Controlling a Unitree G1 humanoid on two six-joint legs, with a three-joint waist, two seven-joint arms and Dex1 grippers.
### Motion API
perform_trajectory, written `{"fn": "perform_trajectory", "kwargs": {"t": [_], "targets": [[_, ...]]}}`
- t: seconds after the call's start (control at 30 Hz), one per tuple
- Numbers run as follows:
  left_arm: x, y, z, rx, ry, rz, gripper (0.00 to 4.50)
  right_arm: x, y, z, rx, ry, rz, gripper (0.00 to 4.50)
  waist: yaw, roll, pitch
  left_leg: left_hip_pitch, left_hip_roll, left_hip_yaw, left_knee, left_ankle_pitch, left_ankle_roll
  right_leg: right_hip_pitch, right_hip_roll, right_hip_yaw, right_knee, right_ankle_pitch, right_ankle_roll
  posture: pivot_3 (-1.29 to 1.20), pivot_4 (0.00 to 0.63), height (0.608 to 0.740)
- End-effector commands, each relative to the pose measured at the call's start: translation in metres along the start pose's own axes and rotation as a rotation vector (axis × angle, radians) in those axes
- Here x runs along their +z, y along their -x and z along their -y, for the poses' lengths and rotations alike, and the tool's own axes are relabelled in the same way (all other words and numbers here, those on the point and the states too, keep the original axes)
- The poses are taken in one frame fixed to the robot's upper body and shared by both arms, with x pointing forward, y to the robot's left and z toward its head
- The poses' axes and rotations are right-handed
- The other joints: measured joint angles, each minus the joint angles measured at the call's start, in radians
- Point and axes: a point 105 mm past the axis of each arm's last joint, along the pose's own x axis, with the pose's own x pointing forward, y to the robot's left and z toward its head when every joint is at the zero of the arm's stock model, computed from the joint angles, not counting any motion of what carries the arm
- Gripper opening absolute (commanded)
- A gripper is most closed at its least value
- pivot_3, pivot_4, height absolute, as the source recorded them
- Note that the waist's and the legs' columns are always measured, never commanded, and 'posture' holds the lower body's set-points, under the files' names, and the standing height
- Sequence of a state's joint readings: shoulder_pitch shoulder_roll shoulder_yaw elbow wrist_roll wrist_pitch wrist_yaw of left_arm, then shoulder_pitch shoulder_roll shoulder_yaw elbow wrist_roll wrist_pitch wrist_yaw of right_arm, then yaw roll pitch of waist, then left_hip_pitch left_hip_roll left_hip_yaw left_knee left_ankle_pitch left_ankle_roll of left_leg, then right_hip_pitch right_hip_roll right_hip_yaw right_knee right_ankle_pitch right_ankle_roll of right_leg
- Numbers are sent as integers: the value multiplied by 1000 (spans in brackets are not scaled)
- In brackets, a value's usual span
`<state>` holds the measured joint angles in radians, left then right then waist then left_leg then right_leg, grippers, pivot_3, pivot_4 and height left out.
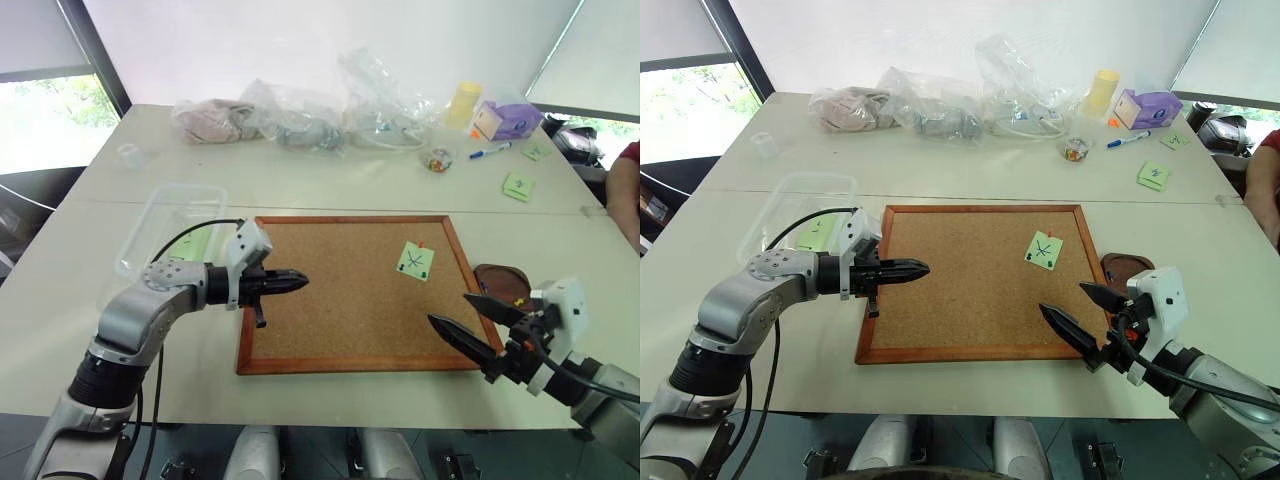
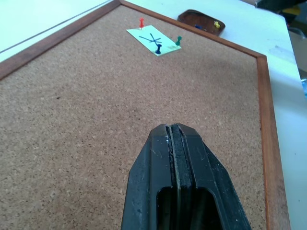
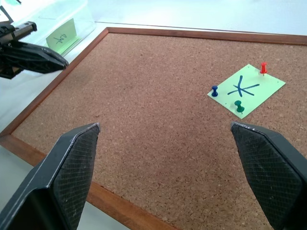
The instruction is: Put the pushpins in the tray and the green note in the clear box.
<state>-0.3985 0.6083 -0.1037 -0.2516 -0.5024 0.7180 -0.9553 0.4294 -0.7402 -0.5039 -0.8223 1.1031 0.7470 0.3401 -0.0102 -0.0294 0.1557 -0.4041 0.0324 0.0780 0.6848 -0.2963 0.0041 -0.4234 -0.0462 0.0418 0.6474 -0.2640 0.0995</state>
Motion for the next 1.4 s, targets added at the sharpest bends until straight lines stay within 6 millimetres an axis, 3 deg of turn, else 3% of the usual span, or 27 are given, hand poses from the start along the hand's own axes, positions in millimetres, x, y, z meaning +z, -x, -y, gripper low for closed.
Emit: {"fn": "perform_trajectory", "kwargs": {"t": [0.03, 0.5, 0.67, 0.83, 0.93, 1.13, 1.4], "targets": [[9, 1, 3, -15, -31, 16, 25, 4, 0, -4, 16, 24, 10, 4500, 0, 0, 0, 0, 0, 0, 0, 0, 0, 0, 0, 0, 0, 0, 0, 0, 150, 737], [9, 0, 2, -26, -30, 20, 25, 2, -1, -4, 6, 23, 13, 4500, 0, 0, 0, 0, 0, 0, 0, 0, 0, 0, 0, 0, 0, 0, 0, 0, 150, 737], [11, 1, -2, -12, -61, 5, 25, -1, -10, -2, 2, 21, 22, 4500, -1, 0, 0, 0, 0, 0, 0, 0, 0, 0, 0, 0, 0, 0, 0, 0, 150, 737], [29, -2, -6, -39, -135, 5, 25, 15, -18, 7, -47, 66, 81, 4500, 1, 0, 0, 0, 0, 0, 0, 0, 0, -1, 0, 0, 0, 0, 0, 0, 150, 737], [26, -25, -4, -81, -163, -8, 25, 21, -28, 32, -158, 113, 81, 4500, 2, 0, 0, 0, -1, 1, 0, 0, 0, 0, 0, 0, -1, 0, 0, 0, 150, 737], [2, -67, -11, -85, -166, -26, 25, 41, -69, 77, -334, 97, 177, 4500, -4, 0, 0, -1, -3, 2, 0, 0, 0, -1, 2, 1, 0, 0, 0, 0, 150, 737], [-19, -73, -12, -101, -255, -128, 25, 39, -107, 85, -357, 69, 176, 4500, -2, 1, 0, -3, -1, 2, 0, 0, 0, -5, 2, 1, 1, 0, 0, 0, 150, 737]]}}
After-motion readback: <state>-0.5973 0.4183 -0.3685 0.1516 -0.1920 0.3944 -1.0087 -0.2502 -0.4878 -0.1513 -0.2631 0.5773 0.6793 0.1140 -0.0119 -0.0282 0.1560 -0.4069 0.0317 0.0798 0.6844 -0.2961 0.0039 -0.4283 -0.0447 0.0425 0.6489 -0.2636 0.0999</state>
